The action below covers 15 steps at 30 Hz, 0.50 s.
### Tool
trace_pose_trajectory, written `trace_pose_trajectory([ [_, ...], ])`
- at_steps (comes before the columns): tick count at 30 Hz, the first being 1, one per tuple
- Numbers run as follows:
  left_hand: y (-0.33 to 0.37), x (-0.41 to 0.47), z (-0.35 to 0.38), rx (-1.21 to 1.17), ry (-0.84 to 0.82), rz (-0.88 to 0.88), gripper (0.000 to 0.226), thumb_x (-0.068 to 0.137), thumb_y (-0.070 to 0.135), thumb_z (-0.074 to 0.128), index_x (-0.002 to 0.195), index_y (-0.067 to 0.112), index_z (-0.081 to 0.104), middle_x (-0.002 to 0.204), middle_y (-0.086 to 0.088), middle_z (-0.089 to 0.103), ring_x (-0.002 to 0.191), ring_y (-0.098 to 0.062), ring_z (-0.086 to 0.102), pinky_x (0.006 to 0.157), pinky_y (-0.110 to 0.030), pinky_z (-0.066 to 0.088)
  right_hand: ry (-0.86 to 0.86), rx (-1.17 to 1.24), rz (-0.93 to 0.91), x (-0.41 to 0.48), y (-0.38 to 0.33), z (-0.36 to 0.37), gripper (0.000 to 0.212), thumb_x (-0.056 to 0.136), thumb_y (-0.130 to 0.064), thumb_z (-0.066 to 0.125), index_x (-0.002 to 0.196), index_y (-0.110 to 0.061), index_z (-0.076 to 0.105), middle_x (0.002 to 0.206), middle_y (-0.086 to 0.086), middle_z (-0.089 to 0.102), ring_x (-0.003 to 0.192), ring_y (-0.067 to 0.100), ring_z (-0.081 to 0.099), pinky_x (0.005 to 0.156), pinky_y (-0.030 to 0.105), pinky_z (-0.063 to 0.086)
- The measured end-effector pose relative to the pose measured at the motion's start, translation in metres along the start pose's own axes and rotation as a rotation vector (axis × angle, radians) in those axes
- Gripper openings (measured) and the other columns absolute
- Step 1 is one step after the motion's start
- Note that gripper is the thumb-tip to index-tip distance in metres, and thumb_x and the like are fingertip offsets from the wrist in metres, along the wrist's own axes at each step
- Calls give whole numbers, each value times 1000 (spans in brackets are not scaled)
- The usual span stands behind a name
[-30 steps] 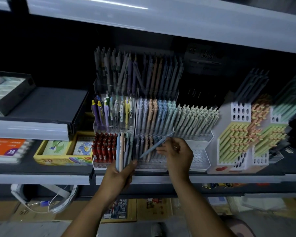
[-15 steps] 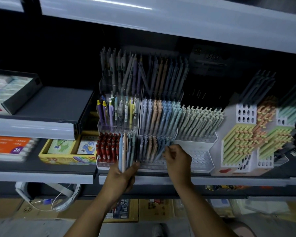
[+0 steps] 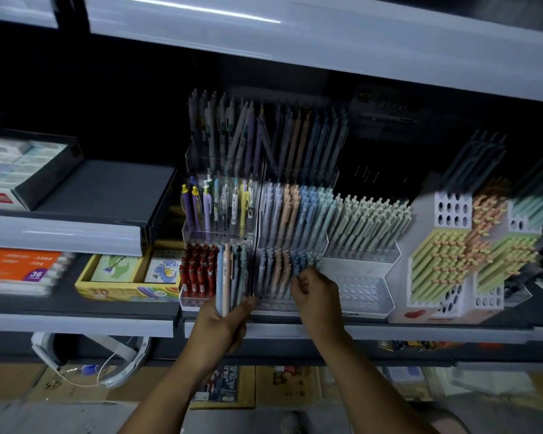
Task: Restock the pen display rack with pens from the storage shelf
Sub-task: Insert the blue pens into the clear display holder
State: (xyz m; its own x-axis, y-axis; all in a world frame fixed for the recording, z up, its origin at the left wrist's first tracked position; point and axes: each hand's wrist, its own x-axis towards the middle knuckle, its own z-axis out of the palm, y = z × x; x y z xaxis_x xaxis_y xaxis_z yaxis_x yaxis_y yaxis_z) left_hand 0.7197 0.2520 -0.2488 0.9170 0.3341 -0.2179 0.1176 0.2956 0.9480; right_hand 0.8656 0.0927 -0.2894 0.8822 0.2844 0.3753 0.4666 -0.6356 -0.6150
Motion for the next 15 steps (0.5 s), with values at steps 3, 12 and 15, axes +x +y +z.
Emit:
trace_pose_trajectory([
  [3, -1, 0, -2, 14, 3, 5, 33, 96, 22, 70, 75, 11, 48, 52, -10, 35, 41, -17, 29, 45, -26, 26, -5, 11, 12, -2, -3, 3, 21, 94, -14, 69, 76, -8, 61, 69, 6, 65, 61, 16, 61, 55, 31, 51],
  [12, 1, -4, 4, 39, 23, 13, 39, 96, 21, 69, 67, 14, 44, 47, -10, 34, 38, -15, 28, 42, -24, 26, -27, 349, 346, -15, -26, -11, 24, 93, -16, 73, 79, -10, 55, 61, 6, 66, 47, 10, 64, 48, 20, 50],
  [15, -1, -3, 6, 45, 27, 15, 35, 97, 20, 69, 72, 10, 46, 50, -12, 35, 38, -16, 28, 41, -24, 26, -133, 432, 358, -20, -47, -17, 21, 95, -18, 71, 82, -8, 57, 55, 8, 64, 41, 19, 62, 41, 31, 49],
])
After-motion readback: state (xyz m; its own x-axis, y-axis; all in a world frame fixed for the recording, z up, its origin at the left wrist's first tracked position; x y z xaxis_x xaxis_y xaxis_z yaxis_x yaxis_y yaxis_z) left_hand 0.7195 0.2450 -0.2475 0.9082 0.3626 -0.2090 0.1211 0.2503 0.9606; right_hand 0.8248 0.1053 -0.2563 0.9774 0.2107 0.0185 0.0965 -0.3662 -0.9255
